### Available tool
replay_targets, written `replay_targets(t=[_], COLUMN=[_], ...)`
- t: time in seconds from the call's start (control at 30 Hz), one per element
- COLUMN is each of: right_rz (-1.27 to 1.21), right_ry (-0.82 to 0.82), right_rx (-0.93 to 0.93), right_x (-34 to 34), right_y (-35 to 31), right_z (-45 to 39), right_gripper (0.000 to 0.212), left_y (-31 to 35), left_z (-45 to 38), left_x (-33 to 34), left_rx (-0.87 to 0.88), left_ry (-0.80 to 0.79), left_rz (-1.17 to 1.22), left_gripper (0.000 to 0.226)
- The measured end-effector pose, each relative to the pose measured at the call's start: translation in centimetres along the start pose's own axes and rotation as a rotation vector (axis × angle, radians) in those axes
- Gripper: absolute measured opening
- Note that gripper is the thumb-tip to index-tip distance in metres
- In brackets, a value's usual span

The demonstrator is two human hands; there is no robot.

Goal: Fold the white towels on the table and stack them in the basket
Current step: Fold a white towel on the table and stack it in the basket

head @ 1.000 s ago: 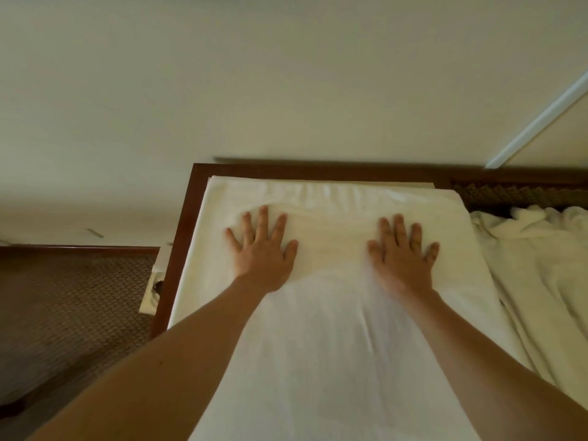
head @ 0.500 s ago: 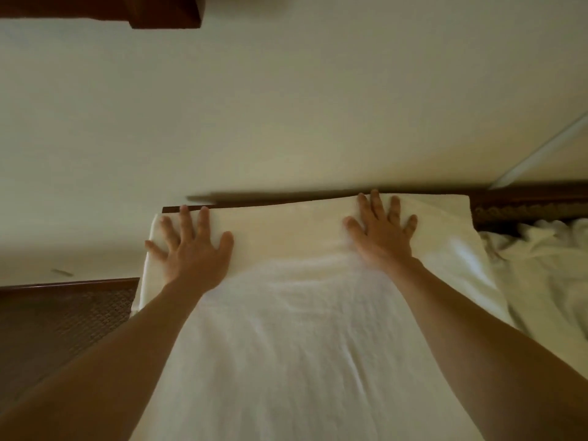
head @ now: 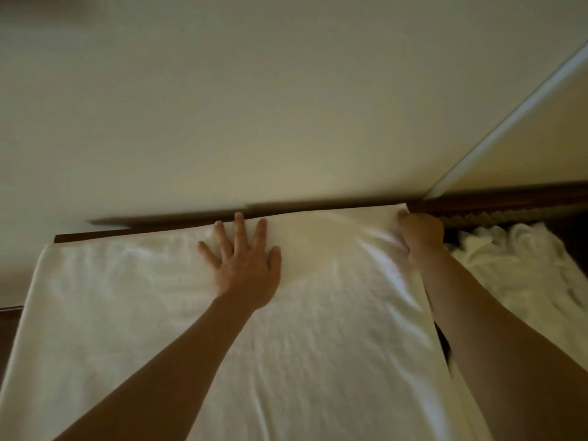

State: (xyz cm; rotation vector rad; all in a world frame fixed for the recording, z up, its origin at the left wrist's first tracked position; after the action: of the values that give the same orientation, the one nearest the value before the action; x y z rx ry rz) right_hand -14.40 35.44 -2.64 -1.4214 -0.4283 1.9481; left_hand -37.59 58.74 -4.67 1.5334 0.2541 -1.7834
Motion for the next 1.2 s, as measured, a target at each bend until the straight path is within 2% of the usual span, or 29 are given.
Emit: replay_targets(t=[0.07, 0.1, 0.17, 0.27, 0.37, 0.47, 0.53, 0.63, 0.7, 0.73, 0.93, 1.07, 1.13, 1.17, 1.2], right_rz=[-0.129, -0.203, -0.298, -0.428, -0.479, -0.37, -0.347, -0.188, -0.053, -0.024, 0.017, 0.333, 0.392, 0.42, 0.487], right_ry=[0.084, 0.074, -0.072, -0.352, -0.57, -0.633, -0.534, -0.242, -0.052, 0.009, 0.166, 0.378, 0.433, 0.379, 0.252], right_rx=[-0.027, -0.002, 0.084, 0.186, 0.264, 0.334, 0.266, 0.015, -0.158, -0.206, -0.313, -0.318, -0.498, -0.616, -0.724], right_x=[-0.4, -0.5, -0.1, -0.2, -1.3, -2.0, -2.5, -2.6, -2.2, -1.8, -0.4, -0.2, 0.5, 1.6, 3.3], right_y=[0.2, 0.5, 1.0, 1.2, 0.7, 0.4, -0.3, -0.8, -0.7, -0.6, -1.8, -1.7, -3.2, -3.8, -3.9], right_z=[-0.9, -1.4, -2.4, -3.1, -2.9, -3.1, -3.7, -4.3, -3.9, -3.6, -2.5, -0.6, 2.3, 4.0, 5.7], right_gripper=[0.024, 0.023, 0.016, 0.033, 0.028, 0.031, 0.032, 0.022, 0.027, 0.023, 0.032, 0.046, 0.042, 0.041, 0.044], left_y=[0.3, 0.2, 0.3, 0.3, 0.4, 0.4, 0.4, 0.7, 0.9, 1.0, 1.5, 1.3, 1.1, 1.0, 0.8], left_z=[-0.5, -0.7, -0.8, -0.7, -0.7, -0.6, -0.6, -0.7, -0.8, -0.8, -1.3, -1.8, -1.2, -0.6, 0.2], left_x=[0.4, 0.5, 0.6, 0.6, 0.5, 0.4, 0.4, 0.3, 0.3, 0.3, 0.0, -0.7, -1.1, -1.1, -0.9], left_rx=[-0.02, -0.027, -0.042, -0.048, -0.052, -0.054, -0.049, -0.047, -0.045, -0.046, -0.025, 0.064, 0.124, 0.15, 0.16], left_ry=[0.012, 0.018, 0.027, 0.043, 0.046, 0.05, 0.051, 0.05, 0.048, 0.048, 0.031, -0.008, 0.027, 0.037, 0.036], left_rz=[-0.029, -0.038, -0.046, -0.051, -0.051, -0.046, -0.049, -0.041, -0.039, -0.037, -0.005, 0.165, 0.249, 0.239, 0.196], left_gripper=[0.068, 0.069, 0.069, 0.07, 0.069, 0.069, 0.069, 0.069, 0.069, 0.069, 0.07, 0.067, 0.063, 0.064, 0.066])
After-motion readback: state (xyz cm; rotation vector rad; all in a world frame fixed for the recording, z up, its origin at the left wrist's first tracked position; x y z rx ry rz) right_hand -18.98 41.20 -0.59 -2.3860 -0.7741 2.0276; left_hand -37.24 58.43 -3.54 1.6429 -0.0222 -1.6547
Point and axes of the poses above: each hand's wrist, its own z-axis away from the middle knuckle, its own x-axis out of the palm, y = z × x, the point moved 4 cm from there along -z, towards the middle knuckle, and after that the axes turned 9 degrees about z, right-handed, at the moved point
